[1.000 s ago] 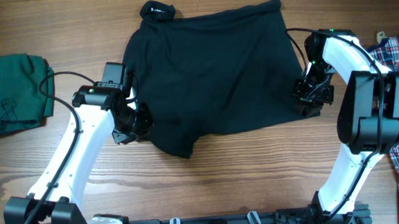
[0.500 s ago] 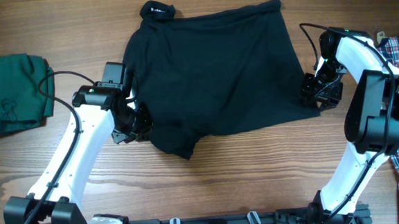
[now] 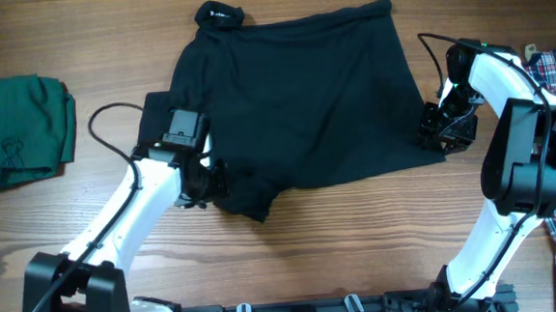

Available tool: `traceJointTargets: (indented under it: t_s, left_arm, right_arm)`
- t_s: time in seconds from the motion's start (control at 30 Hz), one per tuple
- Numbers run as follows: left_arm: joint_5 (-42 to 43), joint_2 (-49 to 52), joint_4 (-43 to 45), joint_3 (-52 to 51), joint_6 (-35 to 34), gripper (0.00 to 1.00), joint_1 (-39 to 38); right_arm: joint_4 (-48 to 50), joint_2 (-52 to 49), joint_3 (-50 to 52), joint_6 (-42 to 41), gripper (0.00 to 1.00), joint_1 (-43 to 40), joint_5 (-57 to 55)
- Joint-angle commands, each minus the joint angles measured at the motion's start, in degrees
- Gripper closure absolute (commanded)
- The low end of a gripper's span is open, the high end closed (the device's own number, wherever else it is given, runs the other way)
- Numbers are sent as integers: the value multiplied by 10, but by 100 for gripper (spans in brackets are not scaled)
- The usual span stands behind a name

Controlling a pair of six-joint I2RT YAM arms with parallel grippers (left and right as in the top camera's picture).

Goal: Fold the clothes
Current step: 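Move the right gripper down to the t-shirt's right edge and grasp it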

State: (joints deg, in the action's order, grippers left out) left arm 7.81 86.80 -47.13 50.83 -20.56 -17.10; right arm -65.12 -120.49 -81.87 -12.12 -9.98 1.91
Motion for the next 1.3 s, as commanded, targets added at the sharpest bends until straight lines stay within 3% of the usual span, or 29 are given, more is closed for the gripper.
traceJointTargets:
  t_s: [0.0, 0.03, 0.07, 0.1, 0.17, 0.2, 0.27, 0.53, 0.57, 0.63, 0.67, 0.7, 0.73, 0.77, 0.93, 1.1, 1.27]
  left_arm:
    - [8, 4, 5, -4, 28, 58, -24]
    - [8, 4, 4, -4, 28, 75, -24]
    - [8, 4, 4, -4, 28, 84, -24]
    - [4, 4, 4, -3, 28, 86, -24]
    - [-17, 4, 3, -3, 29, 75, -24]
    - [-19, 4, 6, -3, 51, 62, -24]
    - [-19, 4, 16, -3, 79, 57, -24]
    - [-75, 4, 63, -4, 114, 59, -24]
    - [-75, 4, 66, -4, 114, 60, -24]
    - [-72, 4, 60, -4, 113, 72, -24]
    - [-70, 4, 57, -4, 111, 82, -24]
    - [-55, 4, 47, -4, 111, 93, -24]
    - [-37, 4, 41, -3, 111, 96, -24]
    - [-12, 3, 24, -1, 111, 96, -24]
    - [18, 2, -32, 37, 109, 96, -24]
    - [18, 2, -75, 87, 94, 85, -7]
    - [32, 2, -96, 87, 79, 91, 38]
  right_arm:
    - [11, -1, 10, 0, 45, 2, 10]
    - [11, -1, 10, 0, 46, 2, 10]
    - [11, -1, 10, 0, 47, 2, 10]
    - [11, -1, 10, 0, 47, 2, 12]
    - [11, -1, 10, 0, 46, 2, 12]
    - [11, -1, 10, 0, 46, 2, 12]
    - [12, -1, 10, 0, 45, 2, 12]
    - [17, -1, 10, 0, 42, 2, 12]
    - [17, -1, 10, 0, 42, 2, 12]
    - [16, -1, 10, 0, 42, 2, 12]
    - [16, -1, 10, 0, 47, 2, 12]
    - [14, -1, 10, 0, 65, 2, 12]
    - [11, -1, 10, 0, 88, 2, 12]
    - [5, -1, 9, -1, 96, 2, 12]
    - [-22, 0, -19, 0, 96, 2, 12]
    - [-47, 0, -62, 1, 96, 2, 12]
    - [-46, 0, -64, 0, 96, 2, 11]
